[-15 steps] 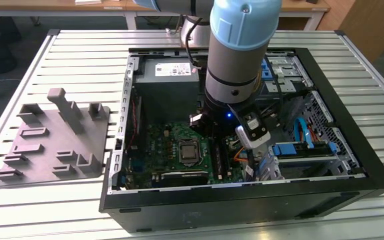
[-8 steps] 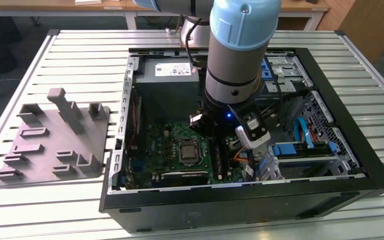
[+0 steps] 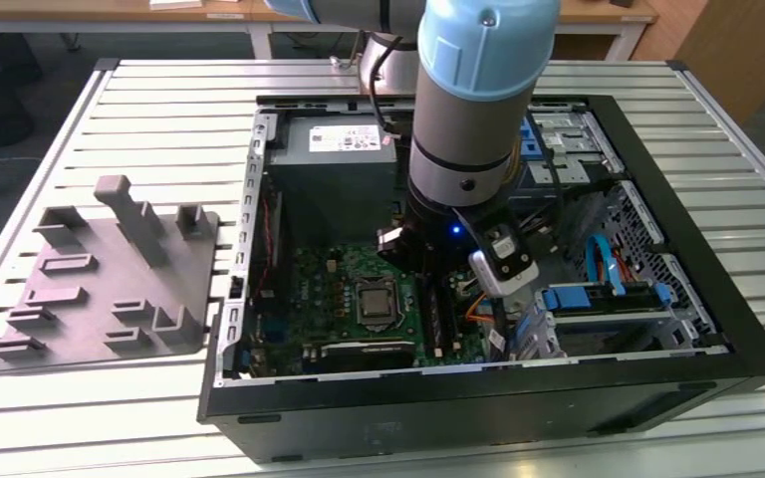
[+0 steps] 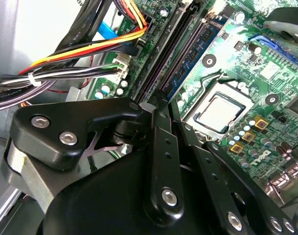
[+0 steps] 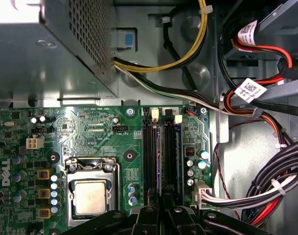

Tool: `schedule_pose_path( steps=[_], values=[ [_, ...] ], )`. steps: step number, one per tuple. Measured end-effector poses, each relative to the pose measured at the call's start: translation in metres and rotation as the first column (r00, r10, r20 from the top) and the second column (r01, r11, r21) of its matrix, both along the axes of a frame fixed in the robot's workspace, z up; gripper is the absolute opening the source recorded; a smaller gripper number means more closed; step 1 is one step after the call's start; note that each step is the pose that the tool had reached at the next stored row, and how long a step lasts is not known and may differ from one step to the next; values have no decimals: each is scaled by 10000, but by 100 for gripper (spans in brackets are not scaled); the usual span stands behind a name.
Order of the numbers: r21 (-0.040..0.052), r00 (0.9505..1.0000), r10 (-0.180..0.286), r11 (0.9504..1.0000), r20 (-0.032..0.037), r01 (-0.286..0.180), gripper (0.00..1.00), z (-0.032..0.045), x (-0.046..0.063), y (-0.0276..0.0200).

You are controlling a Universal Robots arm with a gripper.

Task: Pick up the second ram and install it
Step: 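Insert the second ram into the second slot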

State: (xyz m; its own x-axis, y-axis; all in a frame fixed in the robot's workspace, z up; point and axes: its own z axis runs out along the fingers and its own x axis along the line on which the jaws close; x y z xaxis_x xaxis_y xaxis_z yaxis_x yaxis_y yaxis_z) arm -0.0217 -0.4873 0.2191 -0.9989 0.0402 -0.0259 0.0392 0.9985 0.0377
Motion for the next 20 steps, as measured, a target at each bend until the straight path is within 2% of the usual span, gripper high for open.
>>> schedule_pose_path(
  steps=[7,20],
  values=[
    [1,9998,184,9998,1,-184,14,-1,0,21],
    [-1,9996,286,9996,0,-286,14,-17,-14,21]
  ],
)
